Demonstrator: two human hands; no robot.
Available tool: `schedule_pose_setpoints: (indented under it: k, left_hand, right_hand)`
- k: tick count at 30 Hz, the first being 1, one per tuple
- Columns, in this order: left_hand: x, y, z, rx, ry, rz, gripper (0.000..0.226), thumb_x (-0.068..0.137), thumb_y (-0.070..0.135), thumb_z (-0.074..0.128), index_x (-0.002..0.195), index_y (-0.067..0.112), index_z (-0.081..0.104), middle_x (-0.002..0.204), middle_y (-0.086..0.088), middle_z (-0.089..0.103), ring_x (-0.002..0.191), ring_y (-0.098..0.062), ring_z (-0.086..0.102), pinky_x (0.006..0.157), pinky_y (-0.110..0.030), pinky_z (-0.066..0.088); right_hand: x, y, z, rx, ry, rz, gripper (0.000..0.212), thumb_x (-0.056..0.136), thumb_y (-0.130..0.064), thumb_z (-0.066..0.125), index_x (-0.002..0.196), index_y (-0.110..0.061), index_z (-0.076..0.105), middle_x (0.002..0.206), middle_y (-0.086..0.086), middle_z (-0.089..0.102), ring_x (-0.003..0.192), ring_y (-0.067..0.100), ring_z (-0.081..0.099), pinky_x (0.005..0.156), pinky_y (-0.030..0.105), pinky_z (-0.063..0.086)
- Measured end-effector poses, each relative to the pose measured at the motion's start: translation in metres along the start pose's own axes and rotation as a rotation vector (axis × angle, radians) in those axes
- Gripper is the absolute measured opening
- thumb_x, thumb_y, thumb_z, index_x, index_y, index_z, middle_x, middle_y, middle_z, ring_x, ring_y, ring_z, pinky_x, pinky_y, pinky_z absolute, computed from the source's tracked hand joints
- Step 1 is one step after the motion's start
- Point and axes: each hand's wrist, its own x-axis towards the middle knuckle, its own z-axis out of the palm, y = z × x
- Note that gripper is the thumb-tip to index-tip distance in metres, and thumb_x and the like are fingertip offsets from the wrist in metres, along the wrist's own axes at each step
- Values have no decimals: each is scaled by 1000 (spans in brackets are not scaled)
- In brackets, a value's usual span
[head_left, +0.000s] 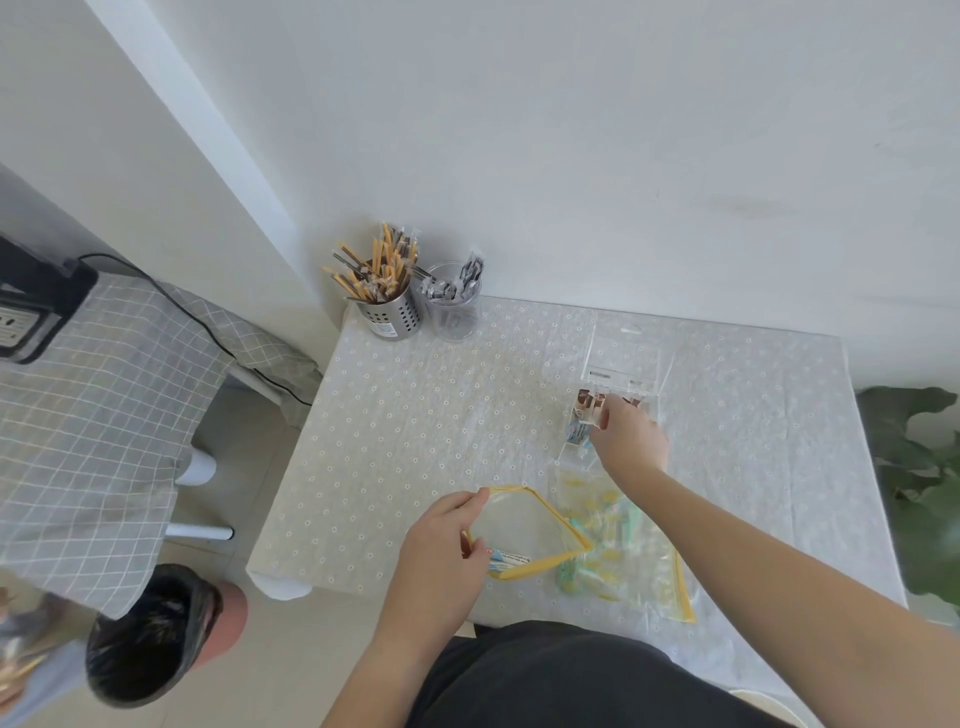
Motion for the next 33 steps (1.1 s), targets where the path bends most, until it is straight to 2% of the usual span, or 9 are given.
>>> schedule_pose_setpoints:
  k: [4, 11, 14, 21, 23, 25, 29, 31, 33]
  left_hand:
    - [-1, 4, 1, 9, -9, 18, 59, 99, 5, 62, 152, 31, 56, 137, 28, 55, 97, 10, 60, 91, -9, 51]
    - [-2, 10, 2, 31, -34, 49, 59, 100, 7, 62, 153, 32, 55, 133, 32, 52, 97, 8, 60, 89, -10, 51]
    - [-1, 14, 2, 31, -39, 60, 59, 100, 7, 62, 153, 32, 56, 128, 37, 51, 96, 7, 61, 85, -7, 50]
    - [-1, 24, 4, 16, -43, 115, 58, 99, 5, 61, 151, 32, 58, 135, 34, 53, 94, 2, 63, 83, -5, 49]
    - [0, 27, 6, 9, -45, 156, 58, 99, 3, 61, 149, 32, 60, 132, 37, 54, 94, -1, 64, 85, -9, 51]
    - [0, 32, 8, 14, -44, 204, 57, 99, 2, 61, 147, 32, 63, 133, 37, 54, 99, 1, 65, 89, -13, 53]
    - [3, 40, 12, 33, -59, 313, 56, 99, 0, 60, 144, 32, 65, 140, 27, 59, 117, 2, 63, 94, -17, 55]
    - [2, 46, 13, 29, -66, 351, 55, 99, 0, 61, 143, 33, 66, 141, 28, 58, 121, 2, 62, 95, -19, 56]
    - [1, 52, 14, 25, -76, 399, 57, 98, -1, 61, 143, 33, 67, 139, 30, 59, 121, 1, 62, 94, -20, 57]
  right_hand:
    - [1, 0, -5, 52, -6, 68, 13, 89, -16, 61, 79, -19, 54, 71, -5, 46, 63, 23, 56, 57, 36, 54]
    - [16, 8, -11, 20, -133, 87, 21, 85, -30, 67, 71, -22, 55, 67, -2, 60, 64, 20, 62, 52, 26, 50]
    - [13, 14, -14, 57, -138, 86, 30, 84, -35, 67, 65, -22, 48, 60, -4, 53, 55, 18, 54, 48, 22, 39]
    - [-30, 20, -56, 333, -94, -88, 44, 90, -43, 65, 61, -13, 51, 57, -6, 45, 52, 13, 44, 52, 26, 37]
    - [-57, 15, -81, 454, -157, -162, 43, 92, -38, 68, 65, -5, 62, 50, -9, 45, 47, 8, 41, 50, 23, 36]
    - [-86, 10, -107, 515, -260, -203, 38, 93, -36, 68, 64, -11, 71, 48, -6, 55, 45, 8, 48, 48, 21, 42]
    - [-126, 0, -133, 508, -546, -238, 25, 96, -33, 64, 85, -17, 80, 75, 1, 77, 65, 11, 73, 69, 27, 62]
    - [-133, -4, -126, 363, -570, -304, 27, 99, -32, 57, 114, -22, 77, 103, -5, 78, 92, 9, 74, 87, 27, 59]
    - [-133, -6, -110, 221, -566, -336, 41, 104, -31, 48, 143, -21, 60, 137, -4, 65, 122, 12, 63, 104, 29, 49]
